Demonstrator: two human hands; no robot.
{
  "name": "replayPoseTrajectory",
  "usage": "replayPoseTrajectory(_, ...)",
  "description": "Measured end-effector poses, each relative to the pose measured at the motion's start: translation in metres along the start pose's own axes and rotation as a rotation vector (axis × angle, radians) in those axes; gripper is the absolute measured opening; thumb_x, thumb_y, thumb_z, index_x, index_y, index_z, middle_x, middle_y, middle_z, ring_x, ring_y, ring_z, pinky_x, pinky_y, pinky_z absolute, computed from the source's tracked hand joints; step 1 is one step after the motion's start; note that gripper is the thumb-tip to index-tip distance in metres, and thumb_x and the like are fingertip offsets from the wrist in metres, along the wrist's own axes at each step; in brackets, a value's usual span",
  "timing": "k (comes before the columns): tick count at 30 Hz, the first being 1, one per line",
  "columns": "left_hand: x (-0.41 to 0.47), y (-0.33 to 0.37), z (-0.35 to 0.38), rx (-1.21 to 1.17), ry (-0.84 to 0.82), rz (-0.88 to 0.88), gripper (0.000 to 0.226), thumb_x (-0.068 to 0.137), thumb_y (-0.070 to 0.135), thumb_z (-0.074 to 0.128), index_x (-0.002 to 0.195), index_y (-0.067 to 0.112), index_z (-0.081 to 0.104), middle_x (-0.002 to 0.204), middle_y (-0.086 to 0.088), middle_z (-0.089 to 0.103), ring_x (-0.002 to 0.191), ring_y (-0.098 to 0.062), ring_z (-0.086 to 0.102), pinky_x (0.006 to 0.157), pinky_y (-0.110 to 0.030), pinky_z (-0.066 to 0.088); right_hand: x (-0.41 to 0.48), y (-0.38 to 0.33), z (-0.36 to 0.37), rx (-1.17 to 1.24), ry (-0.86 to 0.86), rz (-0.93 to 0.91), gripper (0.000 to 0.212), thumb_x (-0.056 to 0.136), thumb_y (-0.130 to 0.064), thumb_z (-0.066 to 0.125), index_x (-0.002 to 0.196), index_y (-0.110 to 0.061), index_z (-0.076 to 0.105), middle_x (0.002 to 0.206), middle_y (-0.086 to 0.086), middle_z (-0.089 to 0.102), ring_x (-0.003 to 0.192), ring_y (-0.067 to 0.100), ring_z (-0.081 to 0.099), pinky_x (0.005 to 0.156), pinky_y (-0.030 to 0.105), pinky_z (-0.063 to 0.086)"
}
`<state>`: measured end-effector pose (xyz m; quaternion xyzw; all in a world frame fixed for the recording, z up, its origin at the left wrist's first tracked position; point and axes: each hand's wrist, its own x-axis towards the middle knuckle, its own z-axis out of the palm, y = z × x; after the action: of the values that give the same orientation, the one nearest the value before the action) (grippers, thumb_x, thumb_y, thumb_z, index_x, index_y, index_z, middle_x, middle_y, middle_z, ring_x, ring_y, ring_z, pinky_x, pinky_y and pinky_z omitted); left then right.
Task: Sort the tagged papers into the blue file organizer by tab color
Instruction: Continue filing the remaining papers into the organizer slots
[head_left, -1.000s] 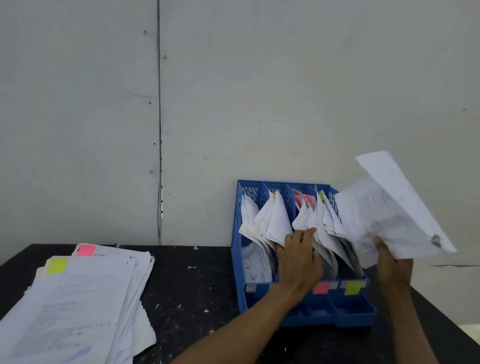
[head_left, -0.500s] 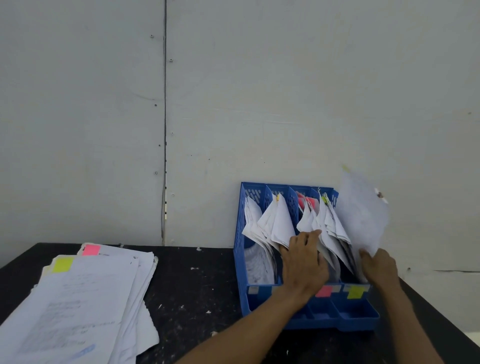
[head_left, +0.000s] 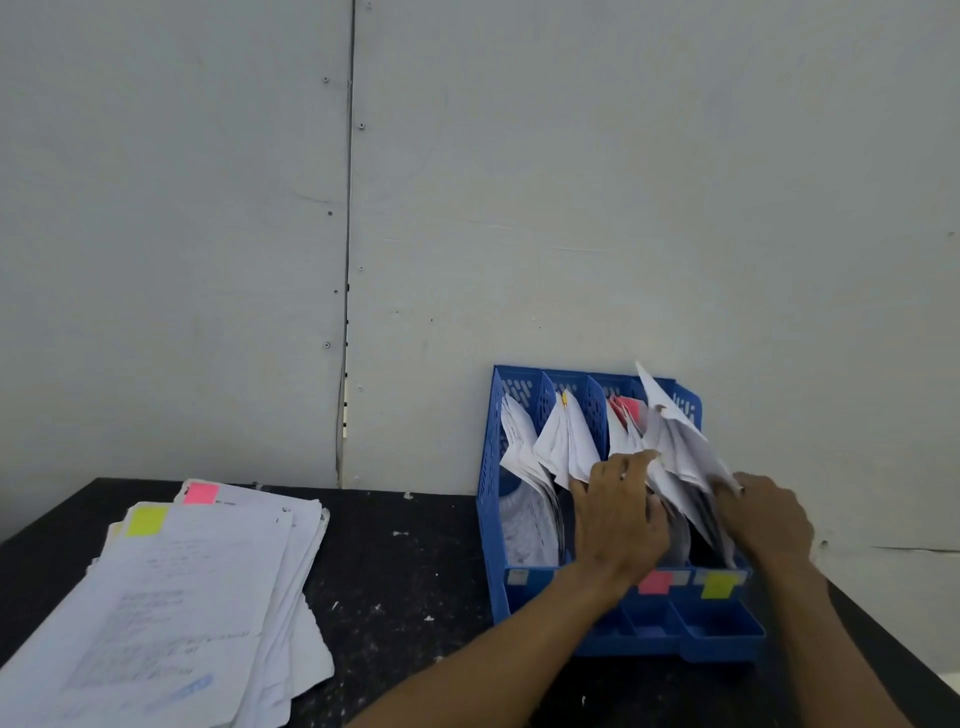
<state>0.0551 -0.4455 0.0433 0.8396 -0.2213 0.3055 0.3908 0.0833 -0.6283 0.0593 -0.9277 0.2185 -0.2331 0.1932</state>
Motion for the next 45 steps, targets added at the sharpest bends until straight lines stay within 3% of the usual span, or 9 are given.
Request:
replayPoseTrajectory(5,-0.001,-0.002,-0.010,-0.020,0.008,-0.017,0.048,0.089,0.022,0.051,0.137,0.023,0.046,0.125,0.000,0.054,0.112,-0.021,0.049,0.095,-0.044,0.033,-0.014,0.000,0.011,-0.107,-0.226,0.063,0.030,0.102,-0.022,0.039,0.107,-0.001,0.060,0.108,0.021,0.062,0.099,0.034,0.060,0.082,0.035,0.046)
replayPoseTrajectory(9,-0.004,-0.007,-0.020,-0.042,0.039,-0.016,0.047,0.089,0.023,0.051,0.136,0.024,0.047,0.127,0.002,0.055,0.117,-0.018,0.049,0.109,-0.044,0.024,-0.019,0.001,0.015,0.264,0.002,-0.107,0.028,0.095,-0.024,0.056,0.114,-0.003,0.061,0.100,0.016,0.066,0.095,0.034,0.062,0.079,0.036,0.043)
replayPoseTrajectory(13,-0.008,-0.013,-0.030,-0.084,0.063,-0.033,0.046,0.090,0.024,0.050,0.135,0.027,0.047,0.127,0.006,0.056,0.121,-0.012,0.047,0.116,-0.044,0.019,-0.023,-0.002,0.018,0.198,-0.011,-0.152,0.036,0.103,-0.029,0.034,0.081,-0.008,0.054,0.086,0.017,0.065,0.082,0.037,0.061,0.066,0.036,0.039)
replayPoseTrajectory(17,-0.025,-0.024,-0.041,-0.127,0.087,-0.035,0.046,0.089,0.022,0.053,0.134,0.028,0.049,0.125,0.009,0.057,0.119,-0.008,0.048,0.114,-0.039,0.024,-0.027,0.003,0.025,0.149,-0.112,-0.037,0.033,0.102,-0.025,0.030,0.087,-0.005,0.053,0.095,0.022,0.062,0.085,0.036,0.057,0.077,0.041,0.044)
replayPoseTrajectory(22,-0.044,-0.055,-0.077,-0.122,0.153,0.000,0.043,0.090,0.023,0.052,0.133,0.027,0.050,0.123,0.010,0.057,0.117,-0.008,0.050,0.107,-0.037,0.036,-0.054,-0.026,0.004,0.344,0.196,-0.104,0.074,0.083,-0.057,0.033,0.133,-0.004,0.042,0.117,0.029,0.058,0.102,0.048,0.056,0.081,0.048,0.044)
replayPoseTrajectory(29,-0.104,-0.159,-0.173,0.068,0.284,-0.267,0.041,0.087,0.022,0.059,0.128,0.025,0.055,0.124,0.005,0.059,0.114,-0.010,0.054,0.101,-0.037,0.045,-0.132,-0.126,0.041,0.585,0.580,-0.289,0.046,0.090,-0.023,0.046,0.128,0.003,0.053,0.114,0.029,0.061,0.105,0.044,0.057,0.087,0.050,0.048)
replayPoseTrajectory(37,-0.179,-0.255,-0.319,0.440,0.211,-0.919,0.041,0.089,0.025,0.058,0.129,0.022,0.051,0.140,-0.007,0.044,0.127,-0.030,0.041,0.102,-0.044,0.034,-0.301,-0.280,0.133,0.663,-0.024,-0.512,0.013,0.093,-0.020,0.058,0.100,-0.019,0.069,0.091,-0.004,0.067,0.083,0.010,0.060,0.067,0.015,0.043)
replayPoseTrajectory(41,-0.209,-0.272,-0.348,0.544,0.192,-1.039,0.046,0.090,0.029,0.056,0.133,0.017,0.047,0.137,-0.010,0.046,0.125,-0.032,0.043,0.102,-0.047,0.034,-0.360,-0.316,0.172,0.315,-0.384,-0.398,0.052,0.088,-0.060,0.050,0.117,-0.019,0.062,0.112,-0.003,0.061,0.109,0.017,0.051,0.085,0.029,0.041)
replayPoseTrajectory(45,-0.220,-0.276,-0.355,0.466,0.283,-0.951,0.041,0.090,0.023,0.057,0.130,0.016,0.052,0.121,-0.007,0.058,0.113,-0.028,0.052,0.096,-0.044,0.039,-0.386,-0.326,0.186,0.075,-0.298,-0.404,0.056,0.084,-0.069,0.044,0.109,-0.021,0.061,0.116,-0.004,0.052,0.111,0.018,0.045,0.094,0.033,0.037)
